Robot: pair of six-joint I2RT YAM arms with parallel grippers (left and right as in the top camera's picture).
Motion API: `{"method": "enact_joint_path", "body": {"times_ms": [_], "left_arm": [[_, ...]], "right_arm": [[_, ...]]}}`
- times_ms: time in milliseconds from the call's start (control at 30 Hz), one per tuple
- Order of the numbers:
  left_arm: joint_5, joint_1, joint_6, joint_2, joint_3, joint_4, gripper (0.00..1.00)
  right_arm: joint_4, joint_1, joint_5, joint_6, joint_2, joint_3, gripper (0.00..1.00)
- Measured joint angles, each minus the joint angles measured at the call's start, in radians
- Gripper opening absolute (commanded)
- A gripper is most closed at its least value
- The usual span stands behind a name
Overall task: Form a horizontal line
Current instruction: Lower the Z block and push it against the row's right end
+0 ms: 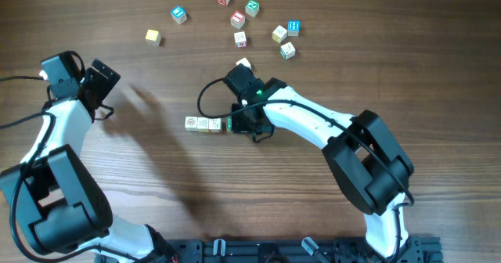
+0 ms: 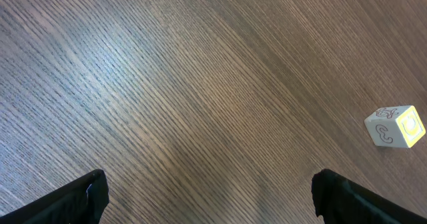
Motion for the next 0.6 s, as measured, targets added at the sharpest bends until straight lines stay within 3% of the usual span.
{"method": "enact_joint_path", "body": {"times_ms": [600], "left_arm": [[0.0, 0.0, 0.0, 0.0, 0.0, 0.0, 1.0]], "right_arm": [[0.051, 0.0, -0.042, 0.0, 0.0, 0.0, 0.13]]}}
